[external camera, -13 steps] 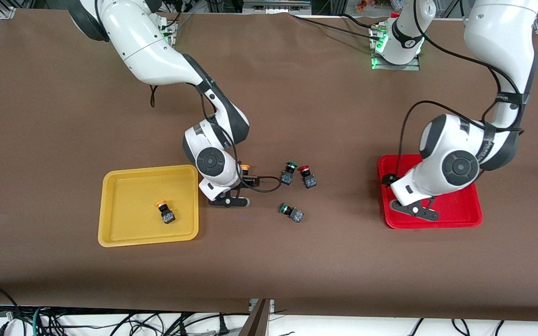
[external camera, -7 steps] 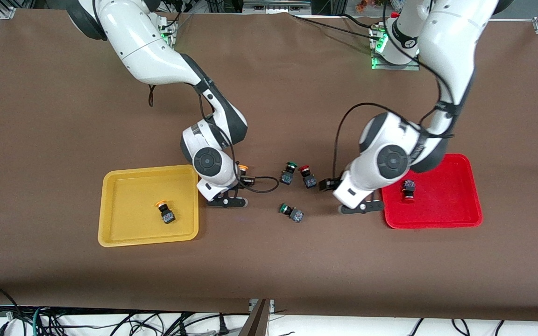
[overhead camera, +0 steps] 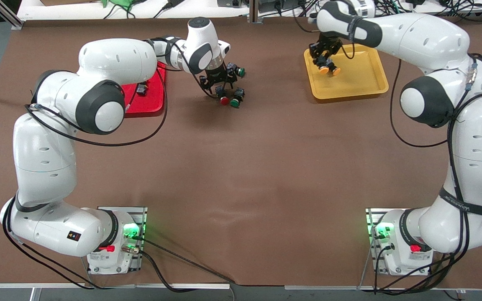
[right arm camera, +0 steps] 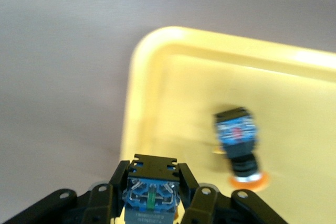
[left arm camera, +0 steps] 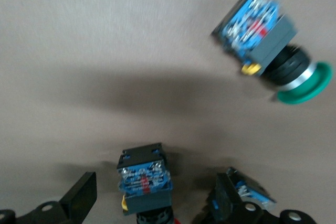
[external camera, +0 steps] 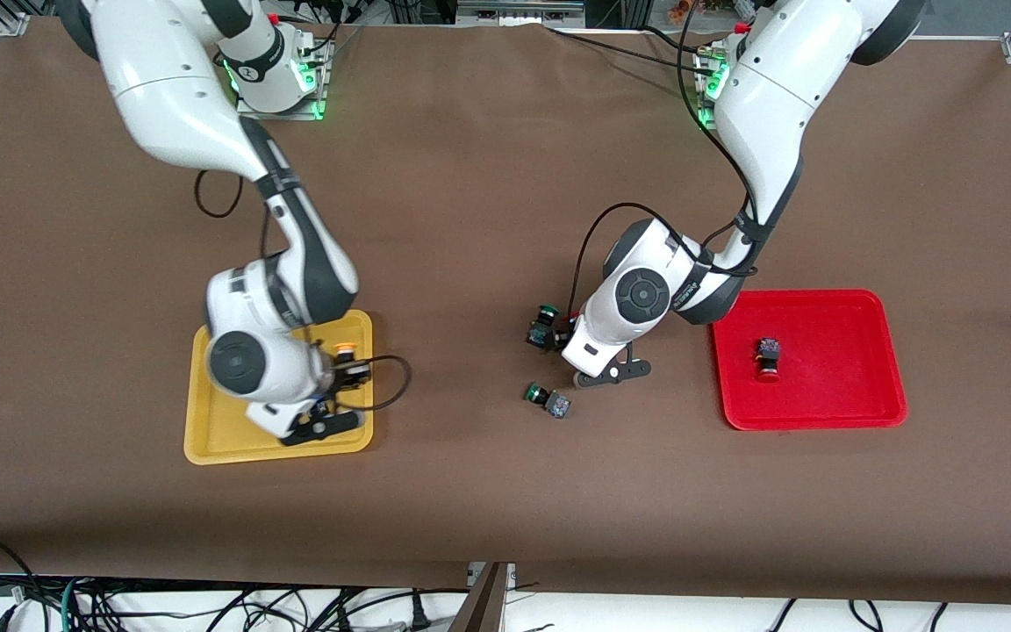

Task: Place red and yellow buttons in trays
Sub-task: 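Place the orange button in the yellow tray while the left gripper grasps another red button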

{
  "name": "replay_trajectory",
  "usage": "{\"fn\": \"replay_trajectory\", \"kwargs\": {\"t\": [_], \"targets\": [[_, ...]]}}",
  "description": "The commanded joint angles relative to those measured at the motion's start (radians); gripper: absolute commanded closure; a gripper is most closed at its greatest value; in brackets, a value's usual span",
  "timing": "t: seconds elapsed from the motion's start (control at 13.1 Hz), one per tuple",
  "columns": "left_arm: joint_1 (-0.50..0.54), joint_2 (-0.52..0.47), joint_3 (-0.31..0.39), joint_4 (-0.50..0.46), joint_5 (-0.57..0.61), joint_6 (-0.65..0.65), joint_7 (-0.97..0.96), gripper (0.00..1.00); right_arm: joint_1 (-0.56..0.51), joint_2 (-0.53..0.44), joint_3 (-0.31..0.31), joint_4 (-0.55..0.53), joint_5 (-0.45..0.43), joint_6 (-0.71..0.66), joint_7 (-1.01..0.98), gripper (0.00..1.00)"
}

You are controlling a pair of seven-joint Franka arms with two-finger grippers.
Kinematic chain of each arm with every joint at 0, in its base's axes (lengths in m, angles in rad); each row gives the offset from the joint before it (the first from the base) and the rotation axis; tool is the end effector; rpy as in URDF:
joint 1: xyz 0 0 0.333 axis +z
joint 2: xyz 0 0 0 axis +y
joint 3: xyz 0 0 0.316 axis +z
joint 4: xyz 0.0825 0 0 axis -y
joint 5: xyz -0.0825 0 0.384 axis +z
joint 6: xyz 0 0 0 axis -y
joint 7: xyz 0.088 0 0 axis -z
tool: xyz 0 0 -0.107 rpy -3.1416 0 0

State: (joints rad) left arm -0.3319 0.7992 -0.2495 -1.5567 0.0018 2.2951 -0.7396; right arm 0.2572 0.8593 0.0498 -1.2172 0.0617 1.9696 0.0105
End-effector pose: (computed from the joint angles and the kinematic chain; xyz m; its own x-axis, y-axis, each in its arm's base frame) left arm 0.5966 -0.3629 0.1823 0.9649 0.2147 -0.1510 0.2310 -0.9678 0.1001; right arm 0.7122 0.2198 0.2480 0.9609 0.2548 -0.1085 0.2457 -0.9651 -0.0904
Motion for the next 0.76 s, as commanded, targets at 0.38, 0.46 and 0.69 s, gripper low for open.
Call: {"fn": "replay_trajectory", "kwargs": {"t": [0.38, 0.46, 0.69], "targets": [[-0.009, -0.046, 0.015, -0.014, 0.024, -0.07, -0.023, 0.99, 0.008, 0.0, 0.01, -0.039, 0.043, 0.028, 0.061, 0.0], [0.001, -0.079, 0.022, -0.002, 0.044, -0.151, -0.02, 0.97, 0.013, -0.02, 0.01, -0.038, 0.038, 0.025, 0.107, 0.0], [0.066, -0.187, 0.039, 0.047, 0.147, -0.461, 0.092, 0.92, 0.027, -0.135, 0.007, -0.048, 0.02, -0.049, 0.224, 0.0]]}}
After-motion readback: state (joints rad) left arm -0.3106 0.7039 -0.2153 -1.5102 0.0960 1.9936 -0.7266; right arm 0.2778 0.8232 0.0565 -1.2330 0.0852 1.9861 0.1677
